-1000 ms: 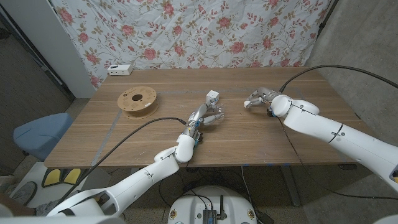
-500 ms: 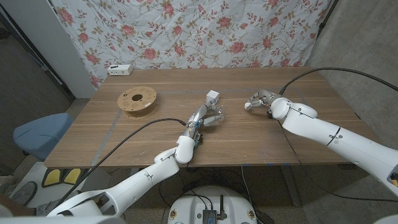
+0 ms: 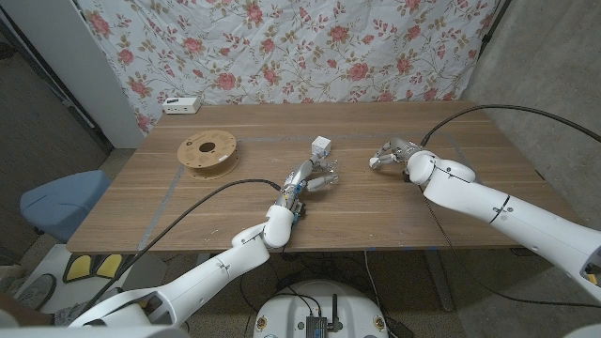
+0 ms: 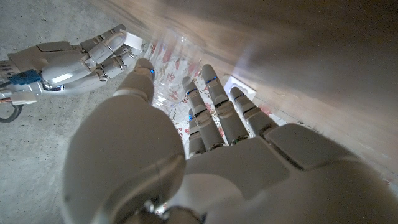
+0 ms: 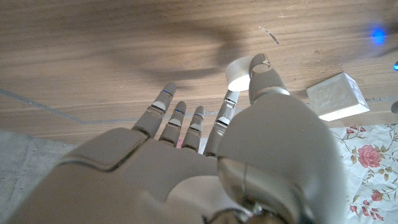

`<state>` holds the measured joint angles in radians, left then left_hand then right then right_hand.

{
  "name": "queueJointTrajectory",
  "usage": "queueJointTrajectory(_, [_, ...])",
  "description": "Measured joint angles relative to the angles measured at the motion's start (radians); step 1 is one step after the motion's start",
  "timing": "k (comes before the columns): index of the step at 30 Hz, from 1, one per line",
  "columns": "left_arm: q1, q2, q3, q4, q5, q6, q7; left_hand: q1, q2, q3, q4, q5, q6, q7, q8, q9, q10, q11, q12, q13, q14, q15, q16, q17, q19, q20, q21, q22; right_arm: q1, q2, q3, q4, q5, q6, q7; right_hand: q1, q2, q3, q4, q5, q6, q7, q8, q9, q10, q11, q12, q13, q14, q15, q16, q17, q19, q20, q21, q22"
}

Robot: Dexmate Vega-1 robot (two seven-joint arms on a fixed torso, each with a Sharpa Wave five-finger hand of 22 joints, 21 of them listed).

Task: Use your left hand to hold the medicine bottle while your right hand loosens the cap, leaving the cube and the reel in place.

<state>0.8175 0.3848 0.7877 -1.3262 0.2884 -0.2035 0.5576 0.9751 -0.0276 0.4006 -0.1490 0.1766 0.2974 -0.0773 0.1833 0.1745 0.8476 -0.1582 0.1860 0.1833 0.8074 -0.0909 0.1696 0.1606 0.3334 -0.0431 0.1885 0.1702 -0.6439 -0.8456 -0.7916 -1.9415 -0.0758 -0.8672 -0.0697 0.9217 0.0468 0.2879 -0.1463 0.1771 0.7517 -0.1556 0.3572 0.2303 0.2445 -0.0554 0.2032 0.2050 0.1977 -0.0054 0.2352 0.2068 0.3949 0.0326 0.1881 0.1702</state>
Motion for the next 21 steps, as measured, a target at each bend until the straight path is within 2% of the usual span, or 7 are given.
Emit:
queueJointTrajectory(6, [0.007, 0.009, -0.002, -0.013, -0.002, 0.003, -0.004, 0.001, -0.012, -0.016, -0.004, 0.004, -0.016, -0.016, -0.002, 0.0, -0.02, 0.001, 0.0, 0.004, -0.022, 0.003, 0.0, 0.0, 0.0, 0.0, 0.0, 0.0, 0.001, 0.006, -0.01, 0.002, -0.029, -0.023, -0.009, -0.001, 0.001, 0.0, 0.0, 0.0, 0.0, 0.0, 0.0, 0.0, 0.0, 0.0, 0.0, 0.0, 0.0, 0.0, 0.0, 0.0, 0.0, 0.0, 0.0, 0.0])
queueJointTrajectory(16, [0.012, 0.014, -0.005, -0.021, -0.008, 0.007, -0.015, -0.002, -0.034, -0.039, -0.005, 0.006, -0.026, -0.026, -0.002, 0.0, -0.046, -0.002, -0.002, 0.003, -0.054, 0.011, 0.0, 0.0, -0.012, 0.002, 0.0, 0.0, 0.001, 0.014, -0.017, 0.008, -0.045, -0.036, -0.016, -0.001, 0.001, 0.0, 0.0, 0.0, 0.0, 0.0, -0.003, -0.003, 0.0, 0.0, -0.003, 0.0, 0.0, 0.0, 0.0, 0.0, 0.0, 0.0, 0.0, -0.003])
queueJointTrajectory(21, [0.011, 0.016, -0.007, -0.022, -0.012, 0.008, -0.022, -0.006, -0.038, -0.052, 0.003, 0.006, -0.041, -0.041, -0.002, 0.0, -0.067, -0.007, -0.002, 0.003, -0.082, 0.016, 0.001, 0.0, -0.023, 0.002, 0.0, 0.0, 0.004, 0.019, -0.02, 0.013, -0.055, -0.04, -0.02, -0.001, 0.001, 0.0, 0.0, 0.0, 0.006, -0.006, -0.005, -0.005, 0.0, 0.0, -0.003, 0.0, 0.0, 0.0, 0.0, 0.0, 0.0, 0.0, 0.0, -0.003])
